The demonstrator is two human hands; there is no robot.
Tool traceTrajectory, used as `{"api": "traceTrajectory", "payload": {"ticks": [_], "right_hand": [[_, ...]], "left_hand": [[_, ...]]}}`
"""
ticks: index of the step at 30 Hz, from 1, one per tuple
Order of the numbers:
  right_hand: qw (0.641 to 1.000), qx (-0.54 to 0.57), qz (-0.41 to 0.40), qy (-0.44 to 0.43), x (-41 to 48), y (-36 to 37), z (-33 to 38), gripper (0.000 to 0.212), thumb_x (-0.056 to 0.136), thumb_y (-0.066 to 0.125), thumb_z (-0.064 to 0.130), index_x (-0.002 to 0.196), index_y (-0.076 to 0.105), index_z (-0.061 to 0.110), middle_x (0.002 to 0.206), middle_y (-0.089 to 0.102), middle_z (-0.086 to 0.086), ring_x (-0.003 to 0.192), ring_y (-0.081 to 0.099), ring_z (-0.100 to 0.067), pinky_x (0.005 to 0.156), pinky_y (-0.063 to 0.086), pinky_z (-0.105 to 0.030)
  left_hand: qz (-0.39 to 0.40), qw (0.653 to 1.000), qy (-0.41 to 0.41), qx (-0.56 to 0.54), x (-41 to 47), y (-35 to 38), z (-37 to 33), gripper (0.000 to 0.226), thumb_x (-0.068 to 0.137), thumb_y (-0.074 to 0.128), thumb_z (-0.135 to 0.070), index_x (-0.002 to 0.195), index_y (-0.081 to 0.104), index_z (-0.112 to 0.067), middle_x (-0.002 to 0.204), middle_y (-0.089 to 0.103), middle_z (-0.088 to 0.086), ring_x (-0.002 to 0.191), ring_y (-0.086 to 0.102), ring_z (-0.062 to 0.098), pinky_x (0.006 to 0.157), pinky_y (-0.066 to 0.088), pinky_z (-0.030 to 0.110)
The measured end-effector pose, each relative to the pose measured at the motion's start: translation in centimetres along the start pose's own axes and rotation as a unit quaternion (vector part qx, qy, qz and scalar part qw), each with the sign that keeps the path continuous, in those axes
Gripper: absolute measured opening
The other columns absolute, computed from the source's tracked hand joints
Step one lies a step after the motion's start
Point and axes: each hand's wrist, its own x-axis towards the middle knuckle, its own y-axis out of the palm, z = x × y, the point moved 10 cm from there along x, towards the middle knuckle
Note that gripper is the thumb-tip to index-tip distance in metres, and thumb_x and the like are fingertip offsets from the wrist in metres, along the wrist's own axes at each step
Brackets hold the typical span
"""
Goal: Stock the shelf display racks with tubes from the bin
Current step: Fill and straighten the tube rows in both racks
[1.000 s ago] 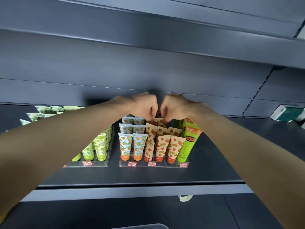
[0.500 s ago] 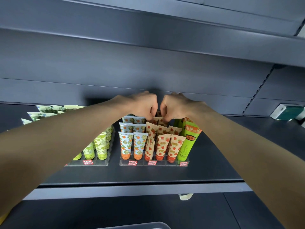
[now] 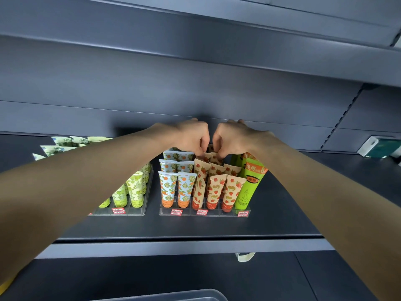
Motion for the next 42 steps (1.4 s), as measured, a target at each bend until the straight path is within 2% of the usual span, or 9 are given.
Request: {"api": "traceTrajectory", "payload": {"ticks": [4, 9, 15, 21, 26, 30, 36, 42], "right_hand": [[1.0, 0.0, -0.002, -0.002, 0.0, 0.0, 0.0, 0.017, 0.068, 0.08, 0.025, 0.062, 0.064, 0.029, 0.082, 0.061, 0.01, 0.097, 0.052, -0.024, 0.096, 0.039, -0.048], [1.0, -0.008, -0.002, -0.006, 0.0, 0.1, 0.0, 0.018, 0.07, 0.079, 0.024, 0.062, 0.063, 0.028, 0.081, 0.06, 0.011, 0.098, 0.052, -0.024, 0.097, 0.038, -0.046], [1.0, -0.009, 0.0, -0.017, -0.3, -0.1, 0.3, 0.017, 0.072, 0.078, 0.022, 0.065, 0.064, 0.027, 0.08, 0.06, 0.011, 0.098, 0.052, -0.021, 0.098, 0.034, -0.043], [1.0, 0.005, -0.003, -0.004, -0.2, 0.0, -0.1, 0.017, 0.07, 0.079, 0.023, 0.063, 0.064, 0.028, 0.082, 0.059, 0.012, 0.1, 0.052, -0.024, 0.098, 0.037, -0.048], [1.0, 0.002, -0.004, -0.029, -0.7, -0.5, 0.7, 0.018, 0.075, 0.076, 0.019, 0.066, 0.062, 0.027, 0.081, 0.063, 0.01, 0.094, 0.052, -0.016, 0.099, 0.031, -0.04], [0.999, 0.002, -0.006, -0.032, -1.2, -0.8, 1.0, 0.014, 0.077, 0.075, 0.018, 0.071, 0.064, 0.026, 0.081, 0.062, 0.009, 0.091, 0.052, -0.014, 0.098, 0.03, -0.04], [1.0, -0.003, -0.003, -0.023, -1.1, -0.6, 0.8, 0.017, 0.076, 0.075, 0.022, 0.067, 0.062, 0.027, 0.082, 0.064, 0.008, 0.097, 0.052, -0.017, 0.099, 0.031, -0.042], [1.0, -0.014, -0.008, 0.0, -0.6, -0.7, 0.3, 0.017, 0.067, 0.08, 0.033, 0.069, 0.064, 0.03, 0.087, 0.064, 0.009, 0.103, 0.048, -0.024, 0.095, 0.036, -0.046]], "left_hand": [[-0.002, 1.0, -0.005, 0.003, 0.0, 0.0, 0.2, 0.006, 0.08, 0.067, -0.015, 0.079, 0.073, -0.017, 0.064, 0.059, -0.018, 0.061, 0.055, 0.0, 0.064, 0.046, 0.021], [0.0, 1.0, 0.001, 0.008, -0.2, -0.1, 0.0, 0.007, 0.081, 0.066, -0.014, 0.082, 0.073, -0.015, 0.064, 0.055, -0.021, 0.06, 0.052, -0.002, 0.06, 0.038, 0.013], [-0.002, 1.0, -0.007, 0.01, -0.2, -0.2, 0.1, 0.006, 0.08, 0.067, -0.015, 0.082, 0.073, -0.016, 0.064, 0.053, -0.022, 0.06, 0.051, -0.002, 0.059, 0.036, 0.013], [-0.006, 1.0, -0.007, 0.012, -0.2, -0.2, 0.2, 0.006, 0.08, 0.067, -0.015, 0.082, 0.073, -0.016, 0.064, 0.053, -0.023, 0.06, 0.051, -0.003, 0.056, 0.035, 0.012], [-0.004, 1.0, 0.001, 0.013, -0.3, -0.3, -0.3, 0.008, 0.081, 0.066, -0.013, 0.083, 0.073, -0.015, 0.063, 0.053, -0.023, 0.061, 0.053, -0.003, 0.06, 0.039, 0.013], [-0.003, 1.0, -0.003, 0.014, -0.4, -0.3, -0.3, 0.008, 0.081, 0.065, -0.013, 0.084, 0.073, -0.015, 0.063, 0.053, -0.023, 0.06, 0.052, -0.003, 0.063, 0.04, 0.016], [-0.004, 1.0, -0.006, 0.011, -0.5, -0.4, -0.3, 0.008, 0.081, 0.066, -0.014, 0.085, 0.073, -0.016, 0.064, 0.053, -0.024, 0.061, 0.052, -0.003, 0.059, 0.039, 0.012], [-0.006, 1.0, -0.018, -0.005, -0.8, -1.2, -0.3, 0.013, 0.078, 0.071, -0.019, 0.09, 0.073, -0.015, 0.068, 0.055, -0.022, 0.065, 0.052, -0.003, 0.069, 0.045, 0.021]]}}
